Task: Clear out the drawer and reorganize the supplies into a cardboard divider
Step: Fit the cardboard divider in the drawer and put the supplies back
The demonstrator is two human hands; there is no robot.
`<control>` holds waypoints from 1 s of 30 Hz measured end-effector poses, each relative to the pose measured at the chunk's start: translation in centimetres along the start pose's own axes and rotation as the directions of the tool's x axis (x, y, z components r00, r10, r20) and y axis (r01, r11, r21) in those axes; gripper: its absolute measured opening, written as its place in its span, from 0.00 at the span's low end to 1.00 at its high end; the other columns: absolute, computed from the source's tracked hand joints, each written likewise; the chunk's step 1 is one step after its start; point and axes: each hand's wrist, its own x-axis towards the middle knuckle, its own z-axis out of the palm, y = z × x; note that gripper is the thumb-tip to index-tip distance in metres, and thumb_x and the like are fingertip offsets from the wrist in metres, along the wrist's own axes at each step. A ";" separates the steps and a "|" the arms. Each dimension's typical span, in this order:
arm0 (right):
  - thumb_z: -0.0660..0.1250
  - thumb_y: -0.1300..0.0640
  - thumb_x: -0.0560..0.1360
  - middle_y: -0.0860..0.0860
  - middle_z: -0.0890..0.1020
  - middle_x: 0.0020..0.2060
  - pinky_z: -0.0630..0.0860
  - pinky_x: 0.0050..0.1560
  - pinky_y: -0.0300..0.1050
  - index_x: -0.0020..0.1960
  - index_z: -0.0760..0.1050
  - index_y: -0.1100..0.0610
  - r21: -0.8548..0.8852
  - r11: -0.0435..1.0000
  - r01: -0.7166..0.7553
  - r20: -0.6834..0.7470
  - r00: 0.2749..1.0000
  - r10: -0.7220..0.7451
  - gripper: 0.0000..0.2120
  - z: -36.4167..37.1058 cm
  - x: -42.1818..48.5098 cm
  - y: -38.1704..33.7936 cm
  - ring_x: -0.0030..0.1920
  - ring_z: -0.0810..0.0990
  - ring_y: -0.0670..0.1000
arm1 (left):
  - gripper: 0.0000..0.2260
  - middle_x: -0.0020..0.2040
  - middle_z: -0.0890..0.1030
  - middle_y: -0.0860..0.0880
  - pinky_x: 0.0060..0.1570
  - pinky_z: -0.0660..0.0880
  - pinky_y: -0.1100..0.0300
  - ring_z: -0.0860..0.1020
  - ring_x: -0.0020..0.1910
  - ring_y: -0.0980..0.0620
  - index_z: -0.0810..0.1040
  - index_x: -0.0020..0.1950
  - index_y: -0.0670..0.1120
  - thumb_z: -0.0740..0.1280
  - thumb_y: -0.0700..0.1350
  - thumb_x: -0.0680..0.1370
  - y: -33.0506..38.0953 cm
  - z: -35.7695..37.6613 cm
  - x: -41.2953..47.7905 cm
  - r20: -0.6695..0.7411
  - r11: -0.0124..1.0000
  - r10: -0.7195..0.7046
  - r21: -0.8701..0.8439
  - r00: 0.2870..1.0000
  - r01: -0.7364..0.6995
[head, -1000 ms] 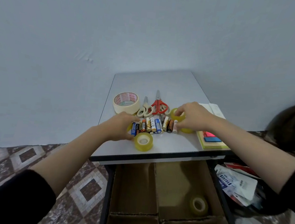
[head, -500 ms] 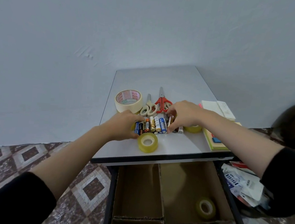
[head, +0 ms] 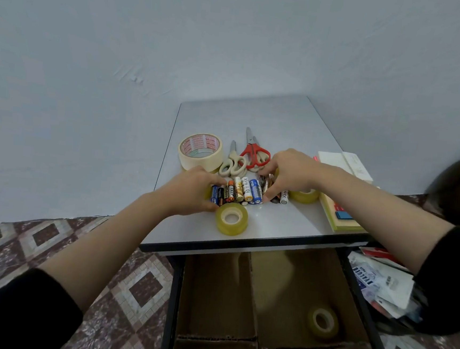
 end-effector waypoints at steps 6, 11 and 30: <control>0.77 0.47 0.64 0.49 0.79 0.58 0.71 0.53 0.43 0.59 0.79 0.53 0.051 0.999 0.008 -0.059 0.998 -0.005 0.26 0.3 -0.5 0.0 0.57 0.75 0.50 | 0.26 0.64 0.74 0.47 0.60 0.68 0.55 0.69 0.62 0.50 0.68 0.70 0.53 0.70 0.52 0.73 -0.1 0.3 0.0 -0.001 1.000 -0.010 0.008 1.000 0.010; 0.77 0.49 0.64 0.49 0.79 0.57 0.71 0.54 0.45 0.54 0.80 0.52 0.119 0.993 0.018 -0.079 0.997 -0.008 0.20 0.5 -0.7 0.0 0.57 0.74 0.50 | 0.26 0.63 0.74 0.47 0.60 0.67 0.56 0.68 0.62 0.51 0.68 0.70 0.52 0.70 0.51 0.74 0.0 0.3 0.0 -0.006 1.000 -0.011 0.001 1.000 0.011; 0.75 0.56 0.68 0.50 0.78 0.58 0.67 0.51 0.39 0.62 0.76 0.54 0.144 0.988 0.052 -0.009 0.999 -0.051 0.23 0.0 -0.2 -0.2 0.57 0.74 0.50 | 0.27 0.64 0.73 0.48 0.58 0.67 0.57 0.68 0.62 0.51 0.68 0.71 0.52 0.70 0.50 0.73 0.2 0.0 -0.1 -0.003 1.000 -0.017 -0.014 1.000 0.017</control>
